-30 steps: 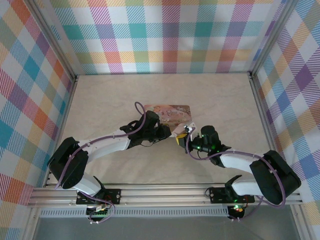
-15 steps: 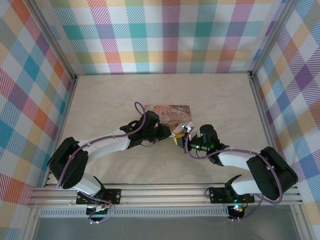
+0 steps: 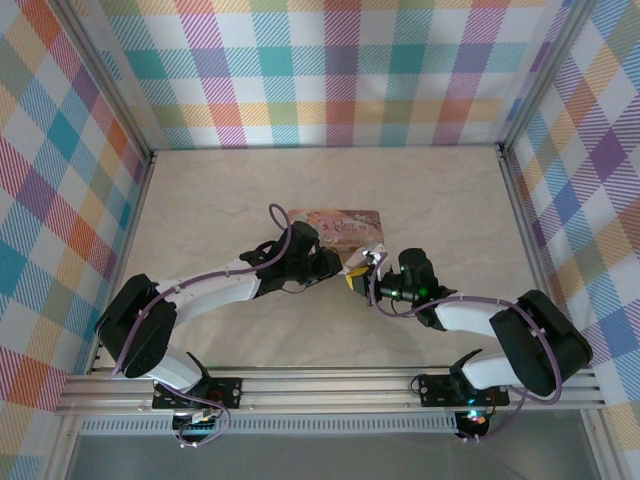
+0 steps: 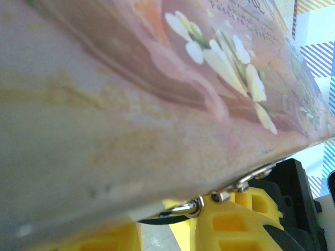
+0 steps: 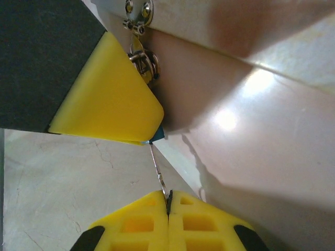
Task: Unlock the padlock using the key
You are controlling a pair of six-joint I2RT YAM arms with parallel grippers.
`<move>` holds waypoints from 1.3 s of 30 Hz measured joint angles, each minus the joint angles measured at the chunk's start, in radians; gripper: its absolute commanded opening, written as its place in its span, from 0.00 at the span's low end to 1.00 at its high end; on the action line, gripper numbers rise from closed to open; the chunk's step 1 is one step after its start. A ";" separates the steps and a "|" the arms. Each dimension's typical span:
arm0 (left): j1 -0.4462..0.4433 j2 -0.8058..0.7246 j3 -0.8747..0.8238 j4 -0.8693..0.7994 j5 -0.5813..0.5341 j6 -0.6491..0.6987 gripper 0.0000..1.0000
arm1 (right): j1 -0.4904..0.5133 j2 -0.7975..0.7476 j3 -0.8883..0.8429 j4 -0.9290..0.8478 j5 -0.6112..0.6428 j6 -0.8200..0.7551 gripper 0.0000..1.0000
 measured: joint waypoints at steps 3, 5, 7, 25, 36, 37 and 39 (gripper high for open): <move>0.000 0.000 0.000 0.000 0.000 0.000 0.22 | 0.000 0.005 0.001 0.000 0.000 0.000 0.00; 0.000 0.000 0.000 0.000 0.000 0.000 0.22 | 0.000 0.007 0.003 0.000 0.000 0.000 0.00; 0.001 0.000 0.000 0.000 0.000 0.000 0.22 | 0.001 0.009 0.005 0.000 0.000 0.000 0.00; 0.003 0.000 0.001 0.000 0.000 0.000 0.22 | 0.001 0.015 0.013 0.003 0.000 0.019 0.00; 0.003 0.000 0.011 -0.004 0.011 -0.001 0.22 | 0.006 0.021 0.020 0.014 -0.003 0.021 0.00; 0.003 0.000 0.011 -0.004 0.011 -0.001 0.22 | 0.006 0.021 0.020 0.014 -0.003 0.023 0.00; 0.003 0.000 0.011 -0.004 0.013 -0.001 0.22 | 0.006 0.021 0.020 0.014 -0.003 0.023 0.00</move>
